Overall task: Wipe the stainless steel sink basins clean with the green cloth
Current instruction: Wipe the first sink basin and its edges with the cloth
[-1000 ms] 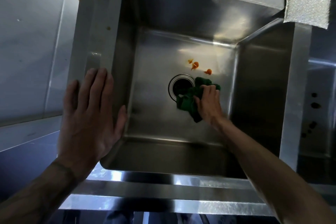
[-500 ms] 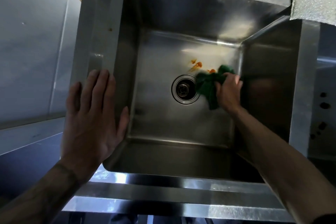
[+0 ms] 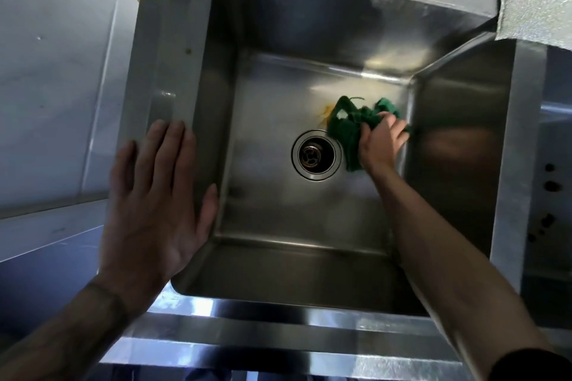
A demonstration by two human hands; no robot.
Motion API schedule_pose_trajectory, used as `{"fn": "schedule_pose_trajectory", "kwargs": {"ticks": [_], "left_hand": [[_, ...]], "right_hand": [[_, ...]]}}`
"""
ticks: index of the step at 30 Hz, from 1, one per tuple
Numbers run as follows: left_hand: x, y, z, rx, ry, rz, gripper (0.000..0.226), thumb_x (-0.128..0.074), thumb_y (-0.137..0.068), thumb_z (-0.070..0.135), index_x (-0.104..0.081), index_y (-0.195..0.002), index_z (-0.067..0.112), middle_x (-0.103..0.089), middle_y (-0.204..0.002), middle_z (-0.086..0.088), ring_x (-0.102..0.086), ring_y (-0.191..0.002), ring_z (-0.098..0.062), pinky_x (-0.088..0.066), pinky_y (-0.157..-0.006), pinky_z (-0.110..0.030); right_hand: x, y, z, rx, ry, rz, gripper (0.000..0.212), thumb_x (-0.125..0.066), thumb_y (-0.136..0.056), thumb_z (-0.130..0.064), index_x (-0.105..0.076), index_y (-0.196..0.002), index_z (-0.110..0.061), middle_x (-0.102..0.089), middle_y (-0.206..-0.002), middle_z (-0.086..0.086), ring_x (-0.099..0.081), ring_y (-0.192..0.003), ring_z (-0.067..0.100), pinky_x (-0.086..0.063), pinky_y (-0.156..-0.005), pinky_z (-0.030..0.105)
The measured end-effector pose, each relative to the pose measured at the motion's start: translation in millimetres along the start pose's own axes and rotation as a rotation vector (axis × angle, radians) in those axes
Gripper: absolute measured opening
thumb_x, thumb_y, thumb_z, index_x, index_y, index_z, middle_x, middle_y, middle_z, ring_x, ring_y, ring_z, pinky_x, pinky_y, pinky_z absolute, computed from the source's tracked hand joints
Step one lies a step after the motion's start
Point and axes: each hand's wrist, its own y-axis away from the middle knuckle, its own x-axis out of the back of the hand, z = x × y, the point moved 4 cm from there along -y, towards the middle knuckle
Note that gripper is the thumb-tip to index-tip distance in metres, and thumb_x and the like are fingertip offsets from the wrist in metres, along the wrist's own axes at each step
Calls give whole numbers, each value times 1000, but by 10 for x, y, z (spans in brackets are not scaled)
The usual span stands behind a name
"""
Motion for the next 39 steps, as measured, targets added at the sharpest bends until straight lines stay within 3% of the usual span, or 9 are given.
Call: {"fn": "schedule_pose_trajectory", "kwargs": {"ticks": [5, 9, 11, 16, 22, 26, 28, 33, 39], "left_hand": [[23, -3, 0, -17, 2, 0, 70, -44, -108, 42, -34, -158, -6, -36, -164, -28, -32, -155, -43, -24, -126, -60], [11, -9, 4, -14, 1, 3, 70, -43, -109, 42, -35, -158, -7, -37, -164, -28, -32, -156, -43, -24, -126, -61], [15, -4, 7, -12, 2, 3, 69, -44, -109, 42, -36, -157, -7, -37, -164, -28, -32, -156, -43, -25, -126, -61], [25, -6, 5, -9, -4, -2, 70, -43, -108, 43, -35, -158, -6, -36, -164, -27, -32, -155, -43, -24, -126, -60], [12, -9, 9, -6, -7, 5, 69, -42, -109, 43, -36, -158, -6, -37, -164, -27, -34, -154, -43, -23, -126, -59], [24, -12, 12, -12, -12, 1, 70, -43, -108, 42, -36, -157, -7, -37, -164, -27, -34, -154, -43, -25, -125, -60], [29, -13, 10, -7, -6, 4, 70, -43, -108, 43, -36, -157, -6, -37, -164, -27, -34, -154, -43, -25, -125, -59], [2, -5, 2, -1, -11, 1, 71, -44, -108, 43, -35, -158, -6, -36, -164, -27, -33, -155, -43, -24, -127, -59], [22, -9, 14, 6, -17, -5, 70, -45, -108, 43, -36, -158, -5, -37, -164, -26, -33, -155, -42, -25, -126, -60]], "right_hand": [[-1, 311, 197, 469, 110, -241, 40, -61, -98, -20, -48, -132, -3, -44, -129, 24, -42, -111, 37, -36, -98, 38], [83, -207, 193, -23, 46, -9, 44, -57, -101, -27, -48, -136, -4, -42, -141, 26, -39, -130, 44, -25, -114, 48], [15, -121, -54, -63, -9, 13, 44, -56, -101, -28, -47, -137, -4, -43, -143, 24, -36, -136, 40, -22, -116, 47], [6, 352, 0, 438, 14, -242, 40, -62, -99, -21, -48, -132, -4, -42, -130, 19, -37, -109, 26, -34, -92, 32], [-106, -94, -140, -129, -25, 67, 47, -54, -102, -33, -46, -139, -5, -44, -142, 23, -36, -135, 39, -17, -114, 42], [-89, 186, -266, 364, -46, -157, 40, -60, -100, -25, -49, -133, -5, -43, -132, 20, -39, -112, 31, -30, -95, 34], [32, 80, -59, 440, 14, -198, 41, -63, -98, -23, -51, -133, -5, -44, -130, 22, -42, -110, 34, -37, -95, 38], [43, -320, -232, -154, -62, 96, 45, -57, -100, -33, -48, -137, -9, -42, -143, 21, -41, -130, 40, -26, -112, 44], [-54, -26, -560, 516, -2, -263, 37, -63, -99, -23, -52, -131, -9, -44, -132, 19, -42, -115, 34, -37, -96, 34]]}}
